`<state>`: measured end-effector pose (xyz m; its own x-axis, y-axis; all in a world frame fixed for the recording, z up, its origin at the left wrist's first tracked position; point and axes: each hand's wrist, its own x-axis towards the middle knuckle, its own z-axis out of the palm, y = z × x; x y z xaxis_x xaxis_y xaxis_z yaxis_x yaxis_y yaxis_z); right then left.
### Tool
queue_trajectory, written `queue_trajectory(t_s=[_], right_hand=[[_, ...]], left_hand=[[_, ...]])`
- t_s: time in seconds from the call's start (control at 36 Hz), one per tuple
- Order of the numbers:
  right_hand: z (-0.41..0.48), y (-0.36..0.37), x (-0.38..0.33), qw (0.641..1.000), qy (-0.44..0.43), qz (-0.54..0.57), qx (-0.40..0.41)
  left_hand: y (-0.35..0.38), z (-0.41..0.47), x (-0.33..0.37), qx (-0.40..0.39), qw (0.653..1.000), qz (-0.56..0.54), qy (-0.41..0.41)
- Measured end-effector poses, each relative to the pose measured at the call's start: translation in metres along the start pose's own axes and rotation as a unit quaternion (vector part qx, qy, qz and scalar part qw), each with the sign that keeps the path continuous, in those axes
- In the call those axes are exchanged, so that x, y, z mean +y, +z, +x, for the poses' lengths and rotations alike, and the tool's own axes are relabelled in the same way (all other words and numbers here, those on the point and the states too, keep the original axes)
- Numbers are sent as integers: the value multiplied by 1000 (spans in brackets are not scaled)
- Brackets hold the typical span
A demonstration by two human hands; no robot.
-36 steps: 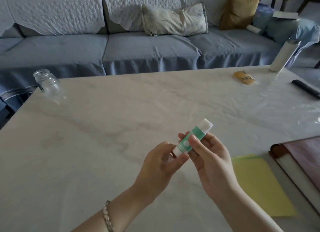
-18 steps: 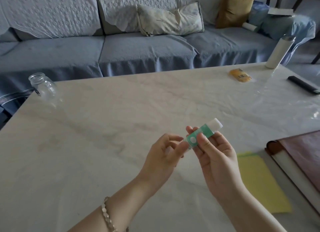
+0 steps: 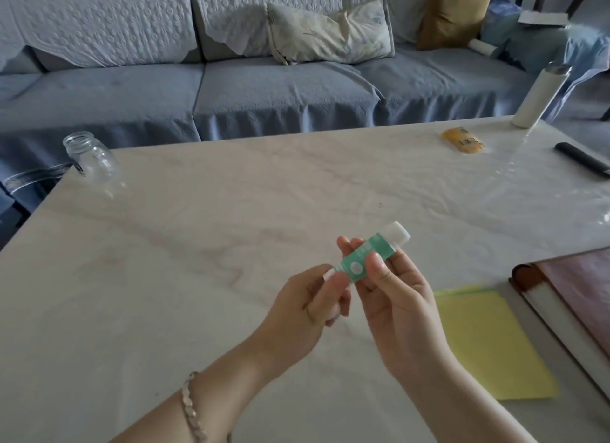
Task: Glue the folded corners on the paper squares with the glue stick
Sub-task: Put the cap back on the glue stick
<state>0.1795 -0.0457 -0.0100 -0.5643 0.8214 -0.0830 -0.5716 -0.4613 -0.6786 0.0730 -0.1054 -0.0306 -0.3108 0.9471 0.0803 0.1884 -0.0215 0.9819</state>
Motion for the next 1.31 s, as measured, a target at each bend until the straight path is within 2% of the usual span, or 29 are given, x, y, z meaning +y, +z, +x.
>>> queue_trajectory(t_s=[0.06, 0.08, 0.14, 0.17, 0.19, 0.22, 0.28, 0.33, 0.36, 0.47, 0.56, 0.64, 0.72, 0.75, 0.81, 0.86, 0.92, 0.97, 1.06, 1.19, 1.31], right_hand=[[2, -4, 0, 1000, 6, 3, -14], [2, -5, 0, 1000, 8, 4, -26], [3, -5, -1, 998, 7, -2, -58], [4, -5, -1, 998, 7, -7, -68], [4, -5, 0, 997, 7, -11, -70], [5, -6, 0, 998, 6, -14, -63], [6, -6, 2, 999, 0, -26, -36], [6, -6, 2, 999, -8, -38, -4], [6, -6, 3, 999, -10, -42, 15], [5, -1, 4, 998, -1, -35, 53], [3, 2, 6, 998, 14, -27, 48], [2, 2, 6, 999, 21, -23, 11], [5, -1, 6, 999, 24, -4, -39], [7, -3, 6, 998, 25, 4, -52], [8, -5, 5, 997, 25, 7, -70], [9, -6, 5, 997, 22, 9, -75], [11, -6, 6, 998, 13, 2, -58], [12, -9, 7, 1000, 1, -4, -21], [11, -10, 9, 999, 0, -17, 39], [6, -8, 16, 995, 29, -15, 98], [7, -8, 15, 995, 31, -7, 92]], left_hand=[[0, 0, 7, -66, 982, -143, -108], [-1, 0, 9, -98, 958, -215, -164], [-5, 0, 13, -155, 886, -353, -258], [-7, 1, 14, -165, 859, -395, -281], [-7, 2, 15, -163, 846, -413, -294], [-8, 2, 16, -149, 851, -402, -302], [-6, 3, 17, -91, 906, -292, -293], [-7, 4, 15, -20, 965, -138, -222], [-8, 3, 12, 9, 982, -74, -171], [-14, -2, 0, 73, 995, 68, -13], [-17, -8, -6, 50, 986, 151, 45], [-16, -9, -9, 32, 994, 102, 35], [-15, -7, 0, -24, 997, -49, -49], [-15, -7, 4, -57, 985, -124, -103], [-16, -7, 13, -115, 939, -252, -205], [-16, -5, 16, -112, 915, -295, -253], [-15, -2, 14, -63, 936, -241, -248], [-14, 1, 11, 4, 970, -154, -190], [-16, 2, 5, 58, 993, -52, -91], [-15, -1, -2, 61, 984, 165, -16], [-14, -1, -6, 105, 959, 260, 44]])
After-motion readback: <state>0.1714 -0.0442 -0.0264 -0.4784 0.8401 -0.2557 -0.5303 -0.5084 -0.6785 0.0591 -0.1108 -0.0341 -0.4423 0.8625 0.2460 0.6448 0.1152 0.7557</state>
